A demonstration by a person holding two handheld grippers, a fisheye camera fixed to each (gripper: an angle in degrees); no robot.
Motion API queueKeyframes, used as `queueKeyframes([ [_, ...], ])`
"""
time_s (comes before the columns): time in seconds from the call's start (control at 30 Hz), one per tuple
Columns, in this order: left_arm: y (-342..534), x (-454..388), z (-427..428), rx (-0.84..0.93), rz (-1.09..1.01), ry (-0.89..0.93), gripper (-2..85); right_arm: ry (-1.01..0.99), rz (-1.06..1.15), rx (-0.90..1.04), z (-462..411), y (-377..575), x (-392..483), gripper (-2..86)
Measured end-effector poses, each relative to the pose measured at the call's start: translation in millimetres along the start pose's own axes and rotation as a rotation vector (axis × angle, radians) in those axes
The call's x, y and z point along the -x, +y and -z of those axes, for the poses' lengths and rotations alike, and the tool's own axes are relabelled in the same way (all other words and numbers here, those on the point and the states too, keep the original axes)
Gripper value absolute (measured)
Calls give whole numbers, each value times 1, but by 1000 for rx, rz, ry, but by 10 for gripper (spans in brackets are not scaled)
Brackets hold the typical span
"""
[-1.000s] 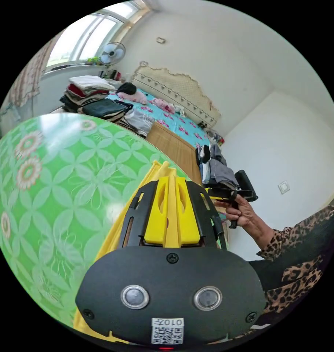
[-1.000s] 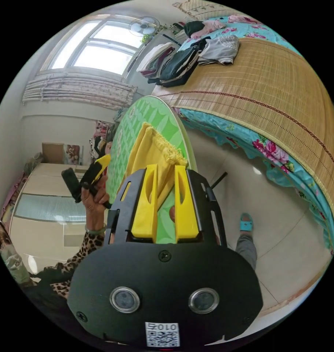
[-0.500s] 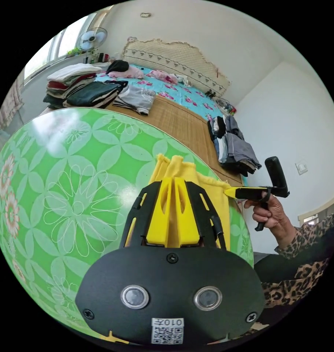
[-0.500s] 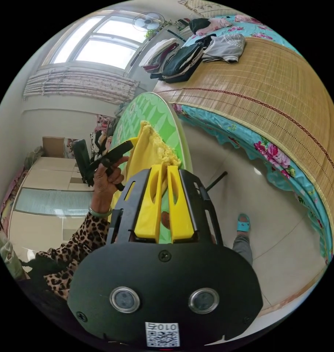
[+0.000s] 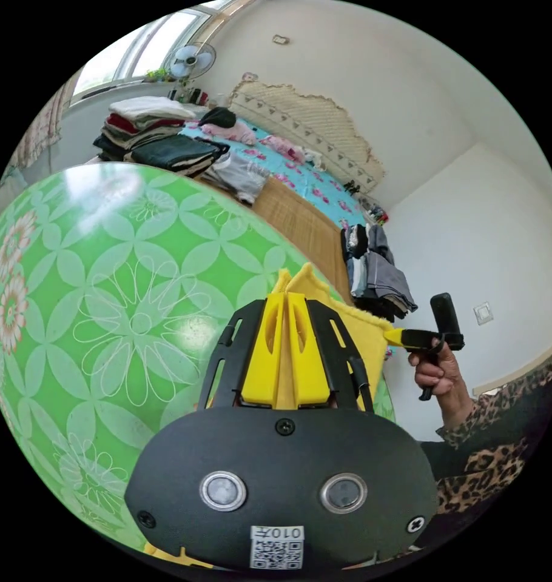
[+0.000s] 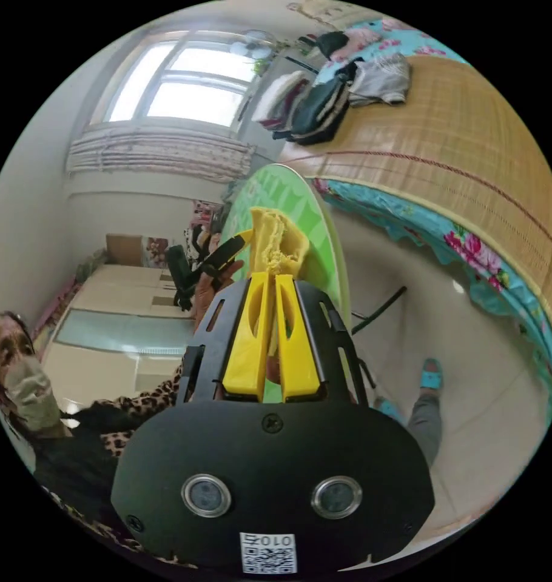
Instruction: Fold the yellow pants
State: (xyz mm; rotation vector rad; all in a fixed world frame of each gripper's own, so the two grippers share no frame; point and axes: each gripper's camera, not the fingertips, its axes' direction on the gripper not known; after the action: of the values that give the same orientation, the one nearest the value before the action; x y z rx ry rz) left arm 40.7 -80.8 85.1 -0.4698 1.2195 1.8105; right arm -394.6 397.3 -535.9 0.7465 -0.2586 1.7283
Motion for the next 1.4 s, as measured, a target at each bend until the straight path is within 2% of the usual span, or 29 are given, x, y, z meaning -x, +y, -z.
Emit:
queueKeyframes([
  [0.07,-6,-1,-6,50,2,-9,-2,136,12,50,-6,-5,4,17],
  [0.17,-6,6,-16,88,48,12,-2,66,-91,66,-9,-5,-22,16],
  [0.23,-8,7,-6,57,43,57,-2,38,-76,44,-2,1,-19,16],
  [0.27,-8,4,4,27,11,79,-2,91,-52,51,-1,2,-14,16],
  [0.33,-10,8,13,0,19,143,-2,158,-71,97,-8,-1,-20,16],
  [0.47,-4,34,37,-66,139,305,-2,60,-114,86,-6,0,-37,18],
  [0.73,24,23,73,-53,107,192,-1,30,-110,78,-3,5,-45,21],
  [1.2,18,-27,30,157,-71,-4,0,8,-92,75,-1,4,-55,19],
  [1.4,24,-27,27,128,-66,-19,-2,-3,-83,74,0,2,-60,18],
])
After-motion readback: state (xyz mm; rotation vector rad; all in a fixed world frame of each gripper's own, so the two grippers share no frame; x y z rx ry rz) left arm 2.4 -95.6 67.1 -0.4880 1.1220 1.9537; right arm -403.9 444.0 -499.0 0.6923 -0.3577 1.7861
